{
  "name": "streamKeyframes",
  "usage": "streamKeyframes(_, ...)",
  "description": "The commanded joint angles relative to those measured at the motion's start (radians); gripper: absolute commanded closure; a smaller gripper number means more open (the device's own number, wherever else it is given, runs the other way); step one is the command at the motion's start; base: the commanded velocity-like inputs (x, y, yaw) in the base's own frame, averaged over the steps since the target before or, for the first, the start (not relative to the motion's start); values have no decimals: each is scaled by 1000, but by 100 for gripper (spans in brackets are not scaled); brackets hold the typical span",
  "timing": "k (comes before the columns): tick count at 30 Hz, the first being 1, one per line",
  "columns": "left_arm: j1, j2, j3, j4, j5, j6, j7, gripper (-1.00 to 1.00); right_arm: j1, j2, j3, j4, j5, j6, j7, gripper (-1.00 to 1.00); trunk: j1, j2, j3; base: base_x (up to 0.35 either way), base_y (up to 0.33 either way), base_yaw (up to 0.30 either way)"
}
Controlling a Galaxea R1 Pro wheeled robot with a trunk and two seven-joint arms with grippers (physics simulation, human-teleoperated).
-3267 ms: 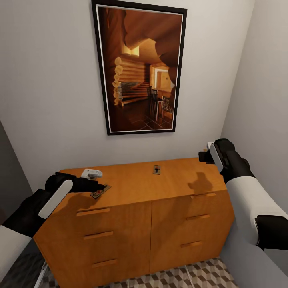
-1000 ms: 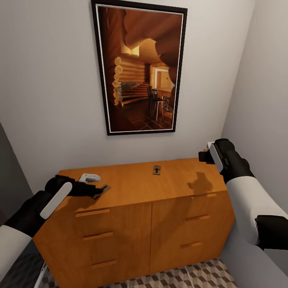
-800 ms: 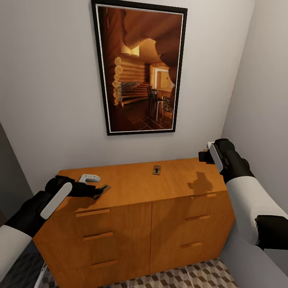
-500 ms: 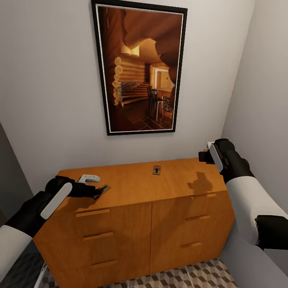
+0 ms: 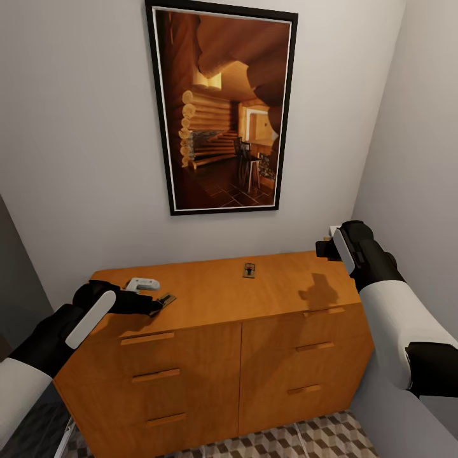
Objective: Take the four mousetraps from the cabinet in the bathroom and place them on the bathroom floor. Make sure all four end up on the same floor surface, and ensure that at least two of them are either under or directly next to the same bathroom sink.
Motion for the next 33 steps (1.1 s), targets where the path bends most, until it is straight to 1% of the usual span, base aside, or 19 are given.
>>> streamKeyframes(1,-1,1,-3,-1,10,2,10,-100,-1,0,0,-1,-8,3,-7,100,0,-1,-1,0,0,0)
streamKeyframes(12,-1,-1,-3,-5,10,3,8,-100,-1,0,0,-1,-8,3,-7,100,0,-1,-1,3,0,0)
streamKeyframes(20,-1,-1,-5,-5,10,3,10,-100,-1,0,0,-1,-8,3,-7,100,0,-1,-1,101,-33,0)
streamKeyframes(33,-1,-1,-7,-10,10,3,9,-100,-1,0,0,-1,-8,3,-7,100,0,-1,-1,14,-6,0)
